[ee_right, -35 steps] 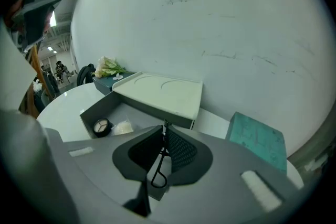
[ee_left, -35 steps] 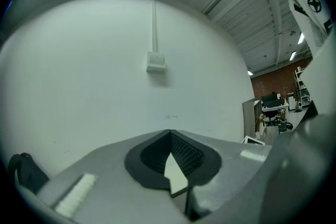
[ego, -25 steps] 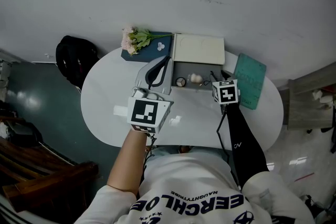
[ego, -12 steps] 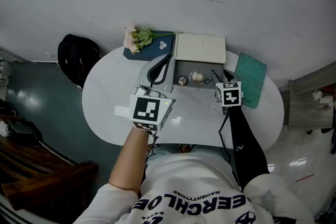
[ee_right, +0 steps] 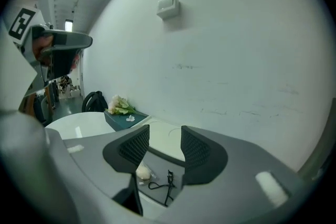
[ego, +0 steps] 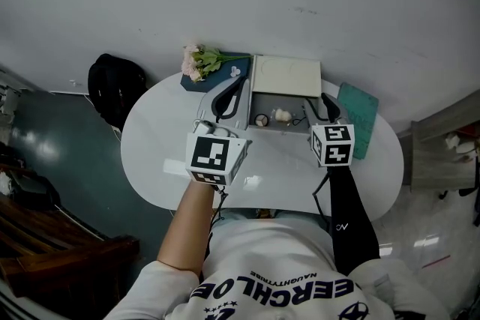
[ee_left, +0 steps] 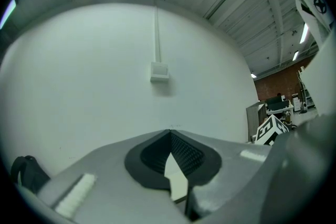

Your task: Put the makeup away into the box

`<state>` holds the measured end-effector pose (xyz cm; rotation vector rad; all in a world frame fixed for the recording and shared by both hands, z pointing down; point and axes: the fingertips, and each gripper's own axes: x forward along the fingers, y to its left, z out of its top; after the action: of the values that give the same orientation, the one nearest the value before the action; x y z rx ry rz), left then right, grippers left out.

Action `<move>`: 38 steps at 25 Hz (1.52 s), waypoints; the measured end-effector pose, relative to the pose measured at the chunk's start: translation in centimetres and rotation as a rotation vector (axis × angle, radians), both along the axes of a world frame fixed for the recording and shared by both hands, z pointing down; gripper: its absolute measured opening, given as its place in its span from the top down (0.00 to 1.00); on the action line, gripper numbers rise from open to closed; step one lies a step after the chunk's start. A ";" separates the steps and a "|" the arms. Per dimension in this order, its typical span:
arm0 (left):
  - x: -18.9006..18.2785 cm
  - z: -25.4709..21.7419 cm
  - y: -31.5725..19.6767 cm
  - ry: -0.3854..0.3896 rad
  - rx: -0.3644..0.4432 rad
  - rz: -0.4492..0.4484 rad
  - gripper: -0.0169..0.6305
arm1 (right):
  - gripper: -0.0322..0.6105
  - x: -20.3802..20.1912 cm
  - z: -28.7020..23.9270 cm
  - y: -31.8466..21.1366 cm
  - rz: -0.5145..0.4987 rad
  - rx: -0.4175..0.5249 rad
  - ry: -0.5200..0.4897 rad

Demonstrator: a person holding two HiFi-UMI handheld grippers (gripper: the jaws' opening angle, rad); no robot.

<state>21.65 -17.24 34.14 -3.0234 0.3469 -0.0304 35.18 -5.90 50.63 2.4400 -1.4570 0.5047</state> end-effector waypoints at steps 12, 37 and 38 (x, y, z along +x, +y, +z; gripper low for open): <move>-0.4 -2.3 0.9 0.033 0.015 -0.007 0.96 | 0.61 -2.6 -11.3 0.5 -0.065 0.170 0.193; 1.3 -3.2 3.7 0.017 0.056 0.070 0.96 | 0.71 -4.0 -15.4 2.6 -0.103 0.299 0.272; 1.3 -3.2 3.7 0.018 0.054 0.070 0.96 | 0.83 -3.7 -15.3 2.7 -0.089 0.300 0.269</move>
<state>22.98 -13.59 30.92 -2.9813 0.2394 0.0112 31.46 -3.16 35.28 2.5238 -1.6086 -0.0670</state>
